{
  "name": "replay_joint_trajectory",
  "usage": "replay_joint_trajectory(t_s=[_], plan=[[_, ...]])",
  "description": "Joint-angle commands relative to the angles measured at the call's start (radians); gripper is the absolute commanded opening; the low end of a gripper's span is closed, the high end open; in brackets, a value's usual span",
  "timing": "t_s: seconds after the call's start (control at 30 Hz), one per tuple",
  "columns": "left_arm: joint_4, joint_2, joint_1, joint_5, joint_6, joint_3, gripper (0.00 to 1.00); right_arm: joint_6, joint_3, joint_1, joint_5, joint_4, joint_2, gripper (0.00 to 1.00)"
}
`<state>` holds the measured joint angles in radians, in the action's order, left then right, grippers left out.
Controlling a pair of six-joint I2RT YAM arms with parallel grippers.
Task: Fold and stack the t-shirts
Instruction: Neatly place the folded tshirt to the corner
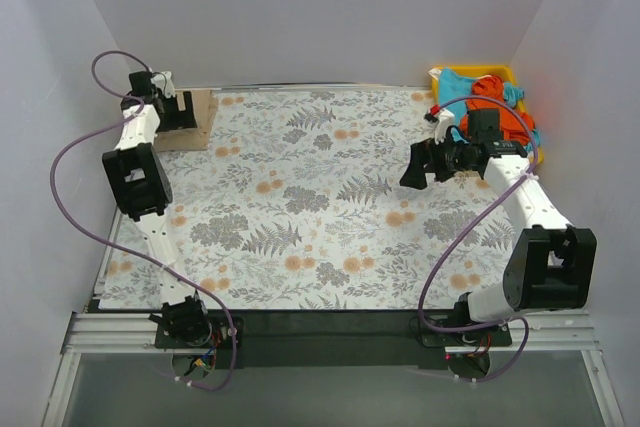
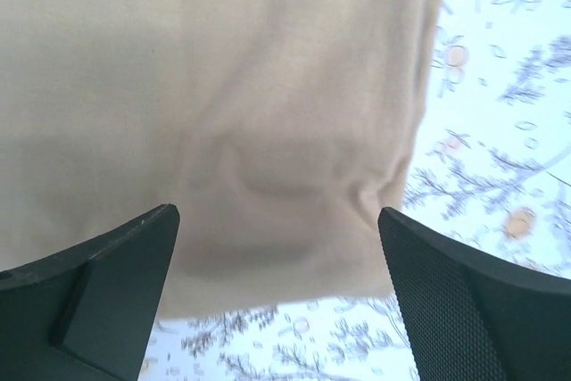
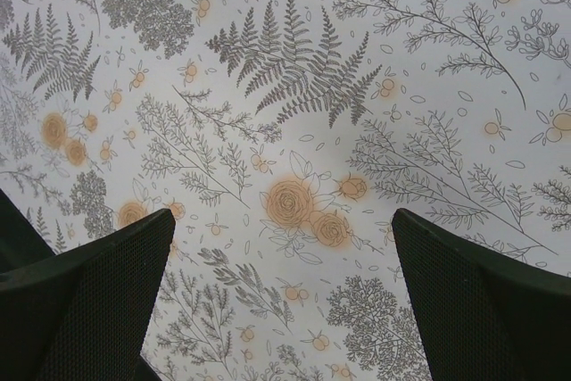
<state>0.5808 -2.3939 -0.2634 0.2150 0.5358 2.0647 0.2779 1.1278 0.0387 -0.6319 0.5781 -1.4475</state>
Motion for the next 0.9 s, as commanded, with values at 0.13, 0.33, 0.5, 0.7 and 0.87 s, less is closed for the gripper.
replay_joint_trajectory(t_s=[0.13, 0.33, 0.5, 0.7, 0.87], plan=[[0.036, 0.307, 0.035, 0.082, -0.077, -0.061, 0.91, -0.019, 0.056, -0.005, -0.017, 0.009, 0.102, 0.98], [0.06, 0.533, 0.146, 0.034, -0.059, -0.175, 0.98, 0.001, 0.093, -0.005, 0.026, 0.06, 0.148, 0.98], [0.16, 0.74, 0.225, 0.145, -0.002, -0.339, 0.98, 0.003, 0.063, -0.005, 0.07, 0.095, 0.2, 0.98], [0.058, 0.991, 0.314, 0.211, 0.079, -0.748, 0.98, 0.018, -0.068, -0.005, 0.103, 0.094, 0.26, 0.98], [0.004, 1.124, 0.345, 0.192, 0.058, -1.019, 0.98, 0.053, -0.186, -0.005, 0.11, 0.082, 0.292, 0.98]])
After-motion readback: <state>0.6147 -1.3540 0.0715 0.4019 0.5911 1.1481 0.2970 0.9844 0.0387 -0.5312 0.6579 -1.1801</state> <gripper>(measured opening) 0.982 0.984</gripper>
